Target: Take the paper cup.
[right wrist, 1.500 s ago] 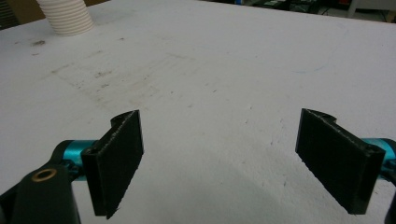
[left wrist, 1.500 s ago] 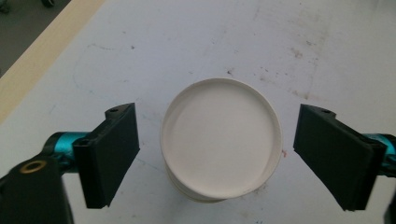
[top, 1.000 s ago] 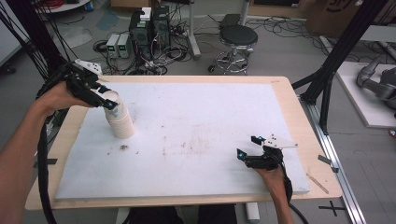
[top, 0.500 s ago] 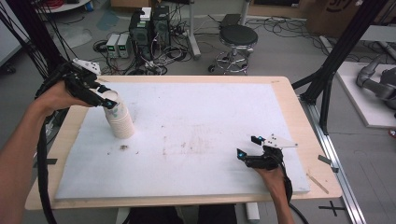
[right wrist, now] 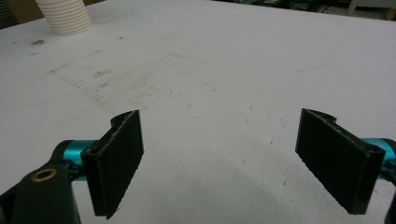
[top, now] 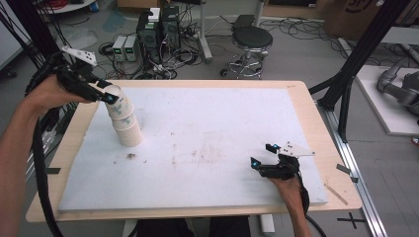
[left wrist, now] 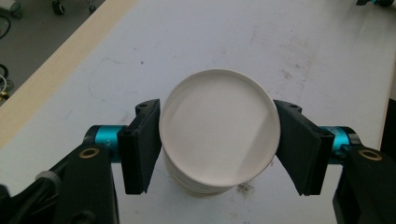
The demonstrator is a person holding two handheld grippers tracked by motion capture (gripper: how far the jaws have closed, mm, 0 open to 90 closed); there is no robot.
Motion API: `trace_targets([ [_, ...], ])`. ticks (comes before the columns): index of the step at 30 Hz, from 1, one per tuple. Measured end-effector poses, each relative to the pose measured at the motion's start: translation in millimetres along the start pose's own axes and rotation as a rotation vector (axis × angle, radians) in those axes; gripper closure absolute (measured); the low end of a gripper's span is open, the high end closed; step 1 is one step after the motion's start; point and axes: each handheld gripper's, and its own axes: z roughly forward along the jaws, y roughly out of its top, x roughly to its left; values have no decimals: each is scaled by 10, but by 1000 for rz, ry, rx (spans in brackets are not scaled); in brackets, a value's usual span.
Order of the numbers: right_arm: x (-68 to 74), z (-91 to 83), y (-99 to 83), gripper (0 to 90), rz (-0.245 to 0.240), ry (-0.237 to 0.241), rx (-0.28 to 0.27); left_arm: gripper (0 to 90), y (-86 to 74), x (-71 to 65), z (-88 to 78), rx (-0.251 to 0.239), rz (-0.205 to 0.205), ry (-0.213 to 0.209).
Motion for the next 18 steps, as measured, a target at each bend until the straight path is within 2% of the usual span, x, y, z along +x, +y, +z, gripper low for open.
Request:
trace_targets([
  [4, 3, 0, 1, 151, 3, 1, 1, 363, 154, -56, -173, -15, 26, 14],
  [7, -2, 1, 1, 151, -6, -2, -5, 367, 241, -91, -305, -40, 30, 25],
  [12, -3, 2, 1, 151, -7, -3, -5, 368, 294, -142, -439, -46, 40, 34],
  [18, -2, 1, 1, 151, -5, -2, -5, 367, 292, -230, -492, -71, 49, 33],
])
